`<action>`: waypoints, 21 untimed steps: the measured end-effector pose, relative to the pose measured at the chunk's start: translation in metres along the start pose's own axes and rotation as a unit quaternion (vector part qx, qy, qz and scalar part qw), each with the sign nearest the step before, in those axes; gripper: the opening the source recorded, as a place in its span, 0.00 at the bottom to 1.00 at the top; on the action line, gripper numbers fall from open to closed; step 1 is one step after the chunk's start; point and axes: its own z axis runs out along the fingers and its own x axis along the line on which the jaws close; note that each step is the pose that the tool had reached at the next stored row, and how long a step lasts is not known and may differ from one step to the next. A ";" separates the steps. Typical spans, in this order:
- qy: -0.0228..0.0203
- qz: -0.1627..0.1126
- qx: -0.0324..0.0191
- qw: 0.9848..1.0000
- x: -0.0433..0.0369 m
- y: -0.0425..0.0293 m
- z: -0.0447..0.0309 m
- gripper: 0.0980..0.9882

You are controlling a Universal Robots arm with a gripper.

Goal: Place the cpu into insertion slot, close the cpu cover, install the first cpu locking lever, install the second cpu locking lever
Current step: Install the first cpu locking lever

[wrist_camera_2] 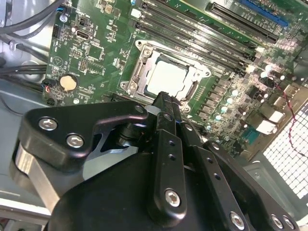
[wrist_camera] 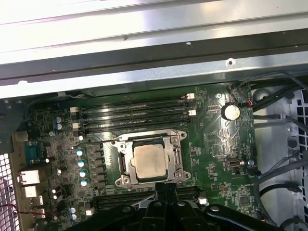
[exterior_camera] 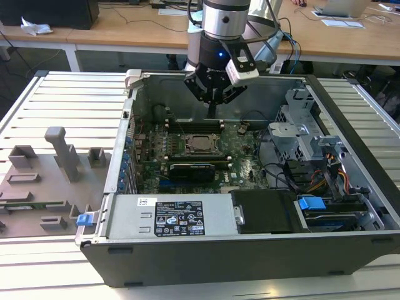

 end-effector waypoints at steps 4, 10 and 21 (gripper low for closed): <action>-0.001 -0.012 0.000 1.000 0.0000 0.0000 0.0000 0.01; -0.001 -0.032 0.000 1.000 0.0000 0.0000 0.0000 0.01; -0.003 -0.064 0.000 0.998 0.0000 0.0000 0.0000 0.01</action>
